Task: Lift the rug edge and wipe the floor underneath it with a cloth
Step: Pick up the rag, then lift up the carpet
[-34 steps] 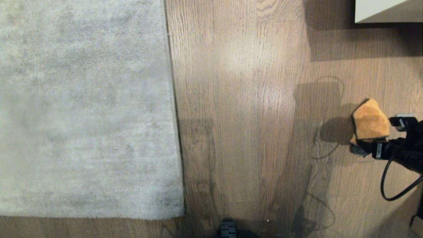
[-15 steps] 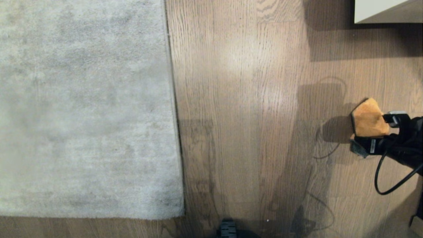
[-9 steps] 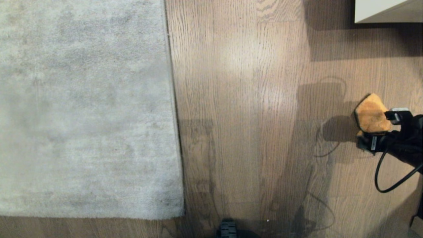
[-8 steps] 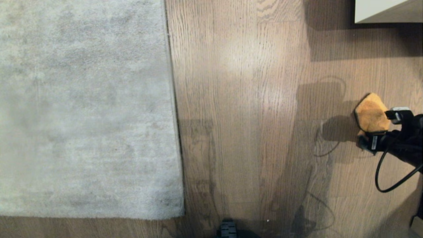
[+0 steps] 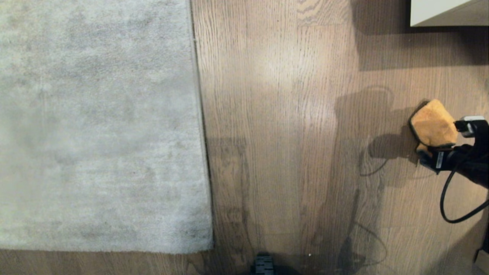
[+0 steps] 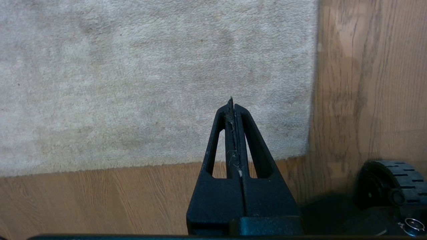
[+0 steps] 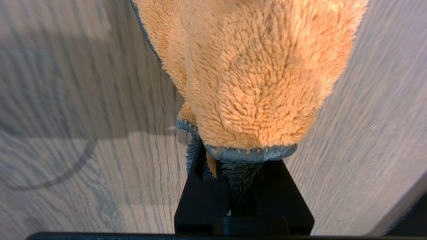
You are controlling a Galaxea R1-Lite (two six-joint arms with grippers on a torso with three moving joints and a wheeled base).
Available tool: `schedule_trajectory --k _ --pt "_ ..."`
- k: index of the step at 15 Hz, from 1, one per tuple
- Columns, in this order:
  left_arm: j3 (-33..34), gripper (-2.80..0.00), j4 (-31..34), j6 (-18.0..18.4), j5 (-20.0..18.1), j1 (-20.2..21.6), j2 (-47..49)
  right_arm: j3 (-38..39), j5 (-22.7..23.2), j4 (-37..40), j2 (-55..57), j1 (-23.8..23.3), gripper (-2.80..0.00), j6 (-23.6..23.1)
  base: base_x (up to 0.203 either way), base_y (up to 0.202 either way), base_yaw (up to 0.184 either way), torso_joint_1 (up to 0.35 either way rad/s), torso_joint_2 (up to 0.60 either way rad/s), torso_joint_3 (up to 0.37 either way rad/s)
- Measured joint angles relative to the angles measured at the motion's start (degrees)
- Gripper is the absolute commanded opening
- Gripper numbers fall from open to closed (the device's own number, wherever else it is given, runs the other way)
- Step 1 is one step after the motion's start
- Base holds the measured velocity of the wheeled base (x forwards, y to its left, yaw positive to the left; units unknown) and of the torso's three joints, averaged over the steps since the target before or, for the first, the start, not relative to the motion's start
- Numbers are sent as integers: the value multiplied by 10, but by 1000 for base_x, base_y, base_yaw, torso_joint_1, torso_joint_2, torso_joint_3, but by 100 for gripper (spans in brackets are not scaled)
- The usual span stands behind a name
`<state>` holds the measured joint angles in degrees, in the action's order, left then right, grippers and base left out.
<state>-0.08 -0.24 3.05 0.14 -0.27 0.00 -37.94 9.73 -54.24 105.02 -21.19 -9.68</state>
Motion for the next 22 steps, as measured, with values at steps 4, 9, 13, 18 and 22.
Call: schedule_trajectory --k 4,9,13,18,22 --pt "0 -280 0 0 0 0 0 6 0 22 -36 0 -280 0 0 0 0 0 0 0" --pt "0 -280 0 0 0 0 0 24 1 34 -77 2 -280 0 0 0 0 0 0 0" --pt "0 -280 0 0 0 0 0 47 1 34 -115 3 -280 2 0 0 0 0 0 0" --pt "0 -280 0 0 0 0 0 93 1 33 -178 3 -280 3 0 0 0 0 0 0" --pt "0 -280 0 0 0 0 0 145 1 33 -240 3 -280 4 0 0 0 0 0 0"
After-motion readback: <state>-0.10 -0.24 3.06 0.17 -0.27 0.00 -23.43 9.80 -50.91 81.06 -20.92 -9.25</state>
